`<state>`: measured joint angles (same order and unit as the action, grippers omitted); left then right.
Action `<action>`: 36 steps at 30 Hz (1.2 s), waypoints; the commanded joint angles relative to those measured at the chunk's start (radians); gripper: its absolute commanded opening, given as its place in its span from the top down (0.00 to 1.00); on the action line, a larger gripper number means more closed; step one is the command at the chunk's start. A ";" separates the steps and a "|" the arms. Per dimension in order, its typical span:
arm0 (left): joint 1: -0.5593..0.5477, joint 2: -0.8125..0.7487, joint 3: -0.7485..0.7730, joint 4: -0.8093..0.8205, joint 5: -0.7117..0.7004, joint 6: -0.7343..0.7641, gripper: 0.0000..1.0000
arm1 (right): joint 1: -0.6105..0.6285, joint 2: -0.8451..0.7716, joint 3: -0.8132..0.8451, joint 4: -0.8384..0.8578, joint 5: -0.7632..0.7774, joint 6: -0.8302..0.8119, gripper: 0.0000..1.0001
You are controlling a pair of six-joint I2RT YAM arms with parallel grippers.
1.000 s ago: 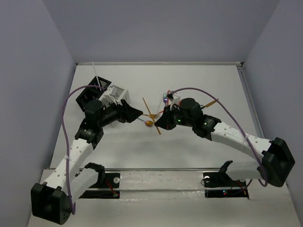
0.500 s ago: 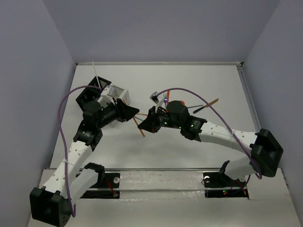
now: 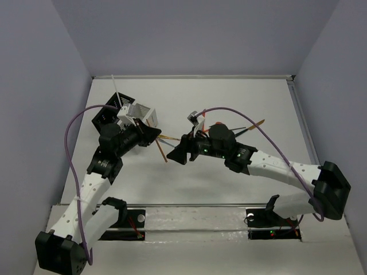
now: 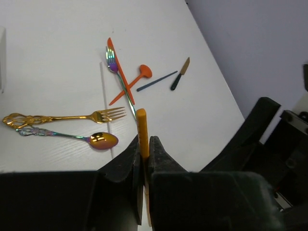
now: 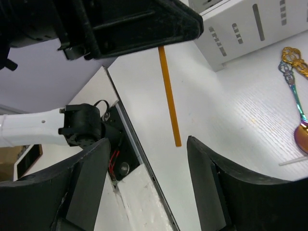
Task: Sort the eating utensils into containers
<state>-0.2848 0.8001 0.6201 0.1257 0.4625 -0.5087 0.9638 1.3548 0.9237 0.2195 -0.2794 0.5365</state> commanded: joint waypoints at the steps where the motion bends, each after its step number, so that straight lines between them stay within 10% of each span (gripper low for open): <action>1: 0.016 0.005 0.101 -0.034 -0.128 0.059 0.94 | 0.009 -0.152 -0.071 0.009 0.093 -0.039 0.28; 20: 0.233 0.419 0.595 0.006 -0.725 0.186 0.94 | 0.009 -0.440 -0.390 -0.078 0.325 -0.035 0.30; 36: 0.294 0.784 0.845 0.052 -0.837 0.357 0.94 | 0.009 -0.493 -0.436 -0.151 0.309 -0.040 0.30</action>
<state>-0.0029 1.5749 1.3880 0.0898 -0.3130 -0.2016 0.9638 0.8555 0.4904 0.0708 0.0296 0.5026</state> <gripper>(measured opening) 0.136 0.699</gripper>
